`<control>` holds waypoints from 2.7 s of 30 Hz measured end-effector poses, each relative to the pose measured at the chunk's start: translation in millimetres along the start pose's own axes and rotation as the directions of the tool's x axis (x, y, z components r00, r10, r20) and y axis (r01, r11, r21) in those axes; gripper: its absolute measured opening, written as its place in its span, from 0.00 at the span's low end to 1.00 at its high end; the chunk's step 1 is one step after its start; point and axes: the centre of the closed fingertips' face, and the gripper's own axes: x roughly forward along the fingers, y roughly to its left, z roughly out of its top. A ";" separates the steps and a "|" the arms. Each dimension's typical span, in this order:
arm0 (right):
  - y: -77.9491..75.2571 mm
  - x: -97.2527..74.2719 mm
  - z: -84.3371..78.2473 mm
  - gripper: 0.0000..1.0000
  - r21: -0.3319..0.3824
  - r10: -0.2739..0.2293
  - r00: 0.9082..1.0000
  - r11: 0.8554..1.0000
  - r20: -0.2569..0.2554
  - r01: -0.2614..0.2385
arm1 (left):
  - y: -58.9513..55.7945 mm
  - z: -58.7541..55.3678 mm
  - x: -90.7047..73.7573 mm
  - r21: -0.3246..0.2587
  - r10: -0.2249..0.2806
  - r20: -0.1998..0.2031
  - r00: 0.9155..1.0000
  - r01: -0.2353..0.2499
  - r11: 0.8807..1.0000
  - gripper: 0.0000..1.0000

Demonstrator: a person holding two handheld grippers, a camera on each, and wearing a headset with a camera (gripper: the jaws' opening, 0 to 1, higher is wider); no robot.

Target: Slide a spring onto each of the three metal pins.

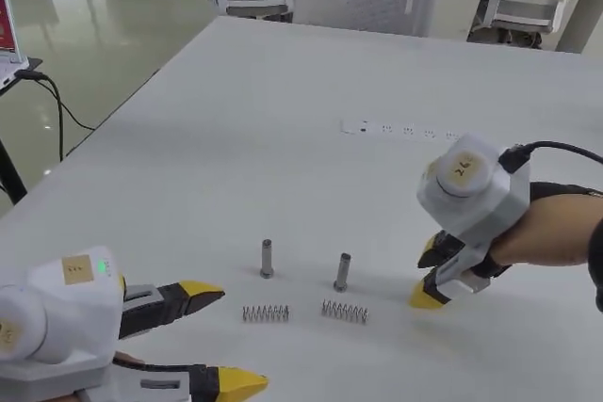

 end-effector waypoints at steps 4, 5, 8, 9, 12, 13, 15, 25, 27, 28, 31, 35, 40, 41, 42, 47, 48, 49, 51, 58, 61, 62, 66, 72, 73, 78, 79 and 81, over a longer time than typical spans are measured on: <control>7.2 -0.5 11.0 0.30 -0.022 0.008 1.000 1.000 0.015 -0.008 | 0.0 0.1 -0.2 0.003 -0.001 -0.001 1.000 0.001 1.000 0.57; 9.4 -0.2 13.3 0.30 -0.029 0.010 1.000 1.000 0.016 -0.009 | 0.0 0.2 -0.2 0.003 -0.001 -0.001 1.000 0.001 1.000 0.57; 14.7 1.7 17.9 0.29 -0.038 0.019 1.000 0.999 0.018 -0.019 | 0.0 0.3 -0.5 0.004 -0.001 -0.001 1.000 0.001 1.000 0.57; 16.4 2.5 19.1 0.29 -0.041 0.022 1.000 0.999 0.018 -0.021 | 0.0 0.3 -0.5 0.005 -0.001 -0.001 1.000 0.001 1.000 0.57; 23.7 6.6 24.1 0.28 -0.055 0.036 0.999 0.998 0.016 -0.035 | 0.1 0.3 -0.6 0.005 0.000 0.000 1.000 0.000 1.000 0.57; 24.8 7.5 25.3 0.28 -0.059 0.039 0.999 0.998 0.016 -0.038 | 0.2 0.3 -0.6 0.005 0.000 0.000 1.000 0.000 1.000 0.57; 28.2 10.0 29.0 0.27 -0.069 0.044 0.999 0.997 0.018 -0.043 | 0.1 0.4 -0.3 0.006 0.000 0.000 1.000 0.000 1.000 0.57; 40.4 21.4 39.5 0.26 -0.095 0.071 0.997 0.993 0.019 -0.068 | 0.8 -0.4 0.8 0.004 -0.001 -0.004 1.000 0.001 1.000 0.57; 41.3 24.4 39.6 0.25 -0.098 0.072 0.997 0.993 0.016 -0.070 | 0.4 0.0 0.9 0.004 -0.001 -0.004 1.000 0.001 1.000 0.57; 41.9 25.7 39.4 0.25 -0.100 0.074 0.997 0.992 0.013 -0.072 | 0.4 0.1 1.0 0.003 -0.002 -0.004 1.000 0.002 1.000 0.56; 43.4 30.3 39.4 0.25 -0.103 0.079 0.997 0.992 0.009 -0.078 | 0.5 -0.2 1.0 0.002 -0.001 -0.005 1.000 0.001 1.000 0.56; 44.0 35.7 40.1 0.25 -0.100 0.083 0.996 0.992 0.009 -0.082 | 0.1 -0.7 1.3 0.003 -0.002 -0.008 1.000 0.002 1.000 0.56; 45.1 41.8 40.7 0.25 -0.098 0.089 0.996 0.991 0.007 -0.088 | 0.3 -1.4 1.3 0.003 -0.002 -0.011 1.000 0.002 1.000 0.56; 45.5 43.2 40.2 0.25 -0.097 0.091 0.996 0.991 0.006 -0.090 | 0.2 -1.4 1.3 0.003 -0.002 -0.011 1.000 0.002 1.000 0.56; 45.7 43.8 40.0 0.24 -0.096 0.092 0.996 0.991 0.005 -0.091 | 0.2 -1.4 1.2 0.003 -0.002 -0.011 1.000 0.002 1.000 0.56; 49.3 50.0 36.9 0.22 -0.093 0.098 0.995 0.991 -0.007 -0.098 | 0.1 -1.7 1.1 0.002 -0.001 -0.012 1.000 0.001 1.000 0.55; 49.7 51.0 36.3 0.22 -0.094 0.097 0.995 0.991 -0.009 -0.098 | 0.1 -1.7 1.0 0.002 -0.001 -0.012 1.000 0.001 1.000 0.55; 49.1 51.0 38.5 0.20 -0.093 0.097 0.995 0.991 0.002 -0.097 | 0.1 -1.7 0.9 0.002 -0.001 -0.012 1.000 0.001 1.000 0.55; 47.8 50.9 38.0 0.19 -0.089 0.091 0.996 0.992 -0.002 -0.091 | 0.1 -2.0 1.0 0.001 -0.001 -0.012 1.000 0.001 1.000 0.55; 51.0 50.9 39.4 0.08 -0.104 0.078 0.997 0.991 -0.008 -0.079 | -0.6 -2.3 1.0 0.002 -0.004 -0.014 1.000 0.004 1.000 0.55; 50.1 50.5 39.1 0.08 -0.094 0.078 0.997 0.992 -0.009 -0.078 | -0.7 -2.4 0.9 0.003 -0.004 -0.015 1.000 0.004 1.000 0.55; 50.0 50.6 39.1 0.08 -0.090 0.077 0.997 0.993 -0.008 -0.077 | -0.9 -2.3 0.8 0.003 -0.005 -0.015 1.000 0.005 1.000 0.55; 50.7 50.3 39.4 0.08 -0.085 0.069 0.998 0.994 -0.005 -0.070 | -1.5 -2.0 1.0 0.005 -0.007 -0.016 1.000 0.007 1.000 0.55; 50.0 50.3 38.9 0.08 -0.058 0.060 0.998 0.997 -0.006 -0.060 | -2.8 -1.8 1.2 0.012 -0.012 -0.018 1.000 0.012 1.000 0.54; 49.4 49.7 37.9 0.08 -0.063 0.052 0.999 0.997 -0.015 -0.053 | -2.9 -1.7 1.0 0.013 -0.012 -0.018 1.000 0.013 1.000 0.54; 48.1 38.8 37.1 0.08 -0.055 0.051 0.999 0.997 -0.019 -0.052 | -3.2 -1.1 0.7 0.020 -0.017 -0.021 1.000 0.018 1.000 0.54; 48.5 36.2 36.7 0.08 -0.056 0.051 0.998 0.997 -0.021 -0.052 | -3.4 -0.8 0.9 0.022 -0.019 -0.022 1.000 0.019 1.000 0.54; 50.2 29.6 35.7 0.08 -0.064 0.054 0.998 0.996 -0.026 -0.056 | -4.1 1.0 2.0 0.028 -0.023 -0.023 0.999 0.024 0.999 0.54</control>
